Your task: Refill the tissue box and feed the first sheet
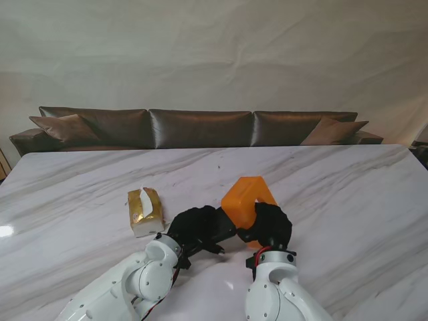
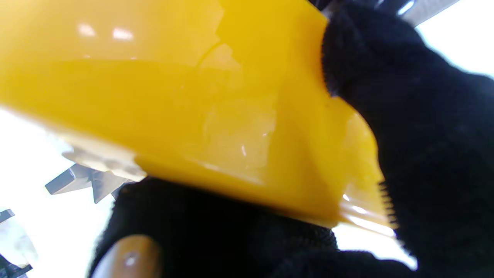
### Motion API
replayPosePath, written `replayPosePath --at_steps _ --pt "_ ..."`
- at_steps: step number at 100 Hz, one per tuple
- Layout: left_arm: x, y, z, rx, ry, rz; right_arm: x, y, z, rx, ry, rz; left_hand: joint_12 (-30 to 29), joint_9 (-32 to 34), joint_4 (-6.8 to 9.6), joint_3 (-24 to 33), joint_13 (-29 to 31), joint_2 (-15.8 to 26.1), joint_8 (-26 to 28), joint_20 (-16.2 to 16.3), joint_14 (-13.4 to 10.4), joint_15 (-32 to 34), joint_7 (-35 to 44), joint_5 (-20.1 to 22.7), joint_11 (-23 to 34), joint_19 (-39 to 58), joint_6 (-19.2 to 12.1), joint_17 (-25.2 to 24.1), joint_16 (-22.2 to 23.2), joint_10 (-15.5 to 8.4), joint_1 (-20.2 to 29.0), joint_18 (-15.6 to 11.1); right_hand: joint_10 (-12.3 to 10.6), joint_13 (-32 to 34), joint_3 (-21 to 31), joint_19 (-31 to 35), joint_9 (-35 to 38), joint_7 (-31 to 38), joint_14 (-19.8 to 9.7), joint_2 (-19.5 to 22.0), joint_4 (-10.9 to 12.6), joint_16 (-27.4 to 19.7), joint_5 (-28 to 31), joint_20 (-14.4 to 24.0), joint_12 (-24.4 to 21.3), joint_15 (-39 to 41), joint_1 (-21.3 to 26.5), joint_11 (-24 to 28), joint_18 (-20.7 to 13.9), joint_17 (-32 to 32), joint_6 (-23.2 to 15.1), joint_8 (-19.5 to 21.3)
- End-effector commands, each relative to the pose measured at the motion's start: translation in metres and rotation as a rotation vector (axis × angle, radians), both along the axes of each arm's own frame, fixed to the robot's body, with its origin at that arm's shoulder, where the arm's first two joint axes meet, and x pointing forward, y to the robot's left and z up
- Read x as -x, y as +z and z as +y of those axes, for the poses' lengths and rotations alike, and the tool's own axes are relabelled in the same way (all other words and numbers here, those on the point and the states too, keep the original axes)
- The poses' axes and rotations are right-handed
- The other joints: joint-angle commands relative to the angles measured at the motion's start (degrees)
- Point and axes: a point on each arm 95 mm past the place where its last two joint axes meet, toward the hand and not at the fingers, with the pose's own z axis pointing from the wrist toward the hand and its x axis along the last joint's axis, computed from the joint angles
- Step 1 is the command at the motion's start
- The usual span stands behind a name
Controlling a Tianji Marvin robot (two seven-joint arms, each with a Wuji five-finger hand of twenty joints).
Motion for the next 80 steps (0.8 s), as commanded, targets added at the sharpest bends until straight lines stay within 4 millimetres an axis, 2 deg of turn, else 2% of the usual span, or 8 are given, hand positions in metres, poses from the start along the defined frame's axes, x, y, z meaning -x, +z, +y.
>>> replayPosePath --at_steps 1,41,43,47,69,72,79,80 --pt "0.0 -0.003 -0.006 -0.014 -0.019 0.025 0.004 0.0 0.001 -0.01 0.013 0.007 5.77 11.51 -2.27 47.26 9.14 11.0 6.35 1.24 -3.81 68.18 44.08 3.57 51.83 86.65 -24.1 -0.38 5.95 -14.21 30.08 -3.35 6.87 3.56 18.61 9.29 5.13 1.61 -0.26 7.21 4.42 3.57 0.19 0.69 0.46 22.78 5.6 5.08 -9.14 1.02 4.67 1.01" --pt "0.009 -0.014 -0.017 -0.134 -0.082 0.075 0.007 0.0 -0.002 -0.015 0.011 0.004 4.09 11.13 -5.46 46.77 8.46 10.8 5.28 2.63 -4.18 67.0 43.52 2.52 50.58 85.34 -24.14 -0.15 5.04 -14.86 29.56 -2.8 6.72 3.56 18.54 9.26 5.08 1.44 -0.25 7.21 4.38 3.51 0.22 0.63 0.63 22.67 5.43 4.94 -9.14 1.01 4.46 1.23" --pt "0.01 -0.014 -0.017 -0.137 -0.084 0.077 0.007 0.001 -0.003 -0.014 0.011 0.002 3.85 11.06 -6.58 47.21 8.44 10.72 4.69 4.21 -4.18 66.92 43.53 2.41 50.65 84.62 -24.07 0.01 4.96 -14.86 29.51 -2.66 6.72 3.56 18.55 9.26 5.09 1.44 -0.25 7.21 4.39 3.51 0.22 0.63 0.64 22.67 5.45 4.94 -9.14 1.01 4.46 1.24" --pt "0.013 -0.014 -0.018 -0.143 -0.087 0.078 0.007 0.002 -0.003 -0.013 0.01 -0.001 3.64 10.95 -6.99 47.26 8.34 10.68 4.49 4.76 -4.22 66.73 43.52 2.33 50.48 84.36 -24.0 0.05 4.82 -14.84 29.45 -2.59 6.7 3.56 18.55 9.26 5.08 1.43 -0.25 7.13 4.38 3.51 0.23 0.62 0.65 22.67 5.47 4.93 -9.14 1.01 4.46 1.25" --pt "0.024 -0.016 -0.021 -0.173 -0.091 0.079 0.006 0.005 -0.004 -0.014 0.004 -0.013 1.2 10.68 -8.91 44.35 7.83 11.52 1.94 3.92 -4.85 63.85 41.28 1.31 47.72 82.79 -22.88 -0.19 3.06 -14.25 27.6 -2.75 6.65 3.56 18.53 9.24 5.08 1.41 -0.25 7.25 4.37 3.5 0.23 0.6 0.71 22.67 5.42 4.87 -9.14 1.01 4.45 1.27" --pt "0.025 -0.016 -0.021 -0.174 -0.09 0.08 0.006 0.005 -0.004 -0.015 0.003 -0.014 0.73 10.49 -8.43 42.89 7.59 11.99 -0.46 3.24 -4.79 62.91 41.66 0.79 47.08 82.63 -22.68 -0.42 2.81 -13.95 26.77 -2.69 6.65 3.56 18.53 9.23 5.08 1.41 -0.25 7.26 4.37 3.5 0.23 0.59 0.72 22.67 5.43 4.87 -9.14 1.01 4.45 1.27" --pt "0.025 -0.018 -0.021 -0.177 -0.093 0.086 0.005 0.006 -0.004 -0.016 0.002 -0.017 -0.19 9.57 -8.6 39.88 5.85 13.21 -2.49 2.39 -4.27 60.72 41.09 -0.28 45.66 81.04 -22.28 -1.96 2.28 -13.35 24.36 -2.46 6.65 3.55 18.53 9.22 5.09 1.41 -0.25 7.22 4.37 3.49 0.23 0.58 0.73 22.65 5.43 4.86 -9.14 1.0 4.45 1.28" --pt "0.025 -0.018 -0.021 -0.177 -0.093 0.087 0.005 0.006 -0.004 -0.016 0.001 -0.017 -0.29 9.44 -8.11 38.76 5.52 13.46 -3.2 2.29 -4.2 60.43 41.39 -0.53 45.49 80.82 -22.26 -2.17 2.01 -13.26 23.75 -2.38 6.65 3.55 18.53 9.22 5.09 1.41 -0.25 7.22 4.37 3.49 0.23 0.58 0.73 22.65 5.44 4.86 -9.14 1.0 4.45 1.28"
